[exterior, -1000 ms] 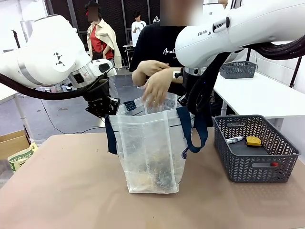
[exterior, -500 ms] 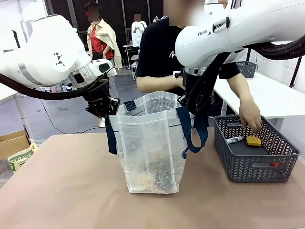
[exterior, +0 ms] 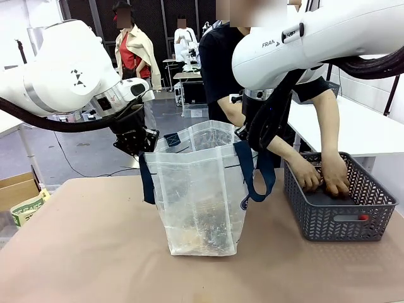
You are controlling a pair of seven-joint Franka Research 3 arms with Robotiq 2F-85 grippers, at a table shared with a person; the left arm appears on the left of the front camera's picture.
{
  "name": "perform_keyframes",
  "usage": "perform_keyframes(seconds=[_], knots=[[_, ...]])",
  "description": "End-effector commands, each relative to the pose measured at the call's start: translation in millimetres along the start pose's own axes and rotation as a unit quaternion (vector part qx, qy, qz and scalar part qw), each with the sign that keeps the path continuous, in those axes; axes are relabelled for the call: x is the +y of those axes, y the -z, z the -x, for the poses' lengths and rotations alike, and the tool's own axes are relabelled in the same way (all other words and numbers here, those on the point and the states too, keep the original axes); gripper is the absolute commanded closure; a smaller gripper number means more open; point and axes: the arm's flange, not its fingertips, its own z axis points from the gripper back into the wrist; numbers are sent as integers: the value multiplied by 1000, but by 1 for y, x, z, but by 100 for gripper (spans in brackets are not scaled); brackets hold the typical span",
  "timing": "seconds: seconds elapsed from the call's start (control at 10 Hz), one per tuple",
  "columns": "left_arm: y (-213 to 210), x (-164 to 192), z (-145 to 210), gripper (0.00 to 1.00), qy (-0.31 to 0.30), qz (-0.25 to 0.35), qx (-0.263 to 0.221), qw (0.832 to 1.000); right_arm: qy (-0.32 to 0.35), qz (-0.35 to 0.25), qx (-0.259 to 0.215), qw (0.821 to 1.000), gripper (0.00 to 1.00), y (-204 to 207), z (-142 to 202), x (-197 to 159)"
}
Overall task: Transfer purchased items from the store into the shopping bag.
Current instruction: Move the Reusable shopping bag to the right side of the table.
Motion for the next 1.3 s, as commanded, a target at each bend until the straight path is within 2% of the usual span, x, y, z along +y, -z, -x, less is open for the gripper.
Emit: perform_keyframes(seconds=[0.0,1.2], knots=[[1,1,1,100,0,-1,1,1000,0,0,-1,1000,100,0,0,-1],[1,1,1,100,0,-1,1,1000,0,0,-1,1000,100,0,0,-1]])
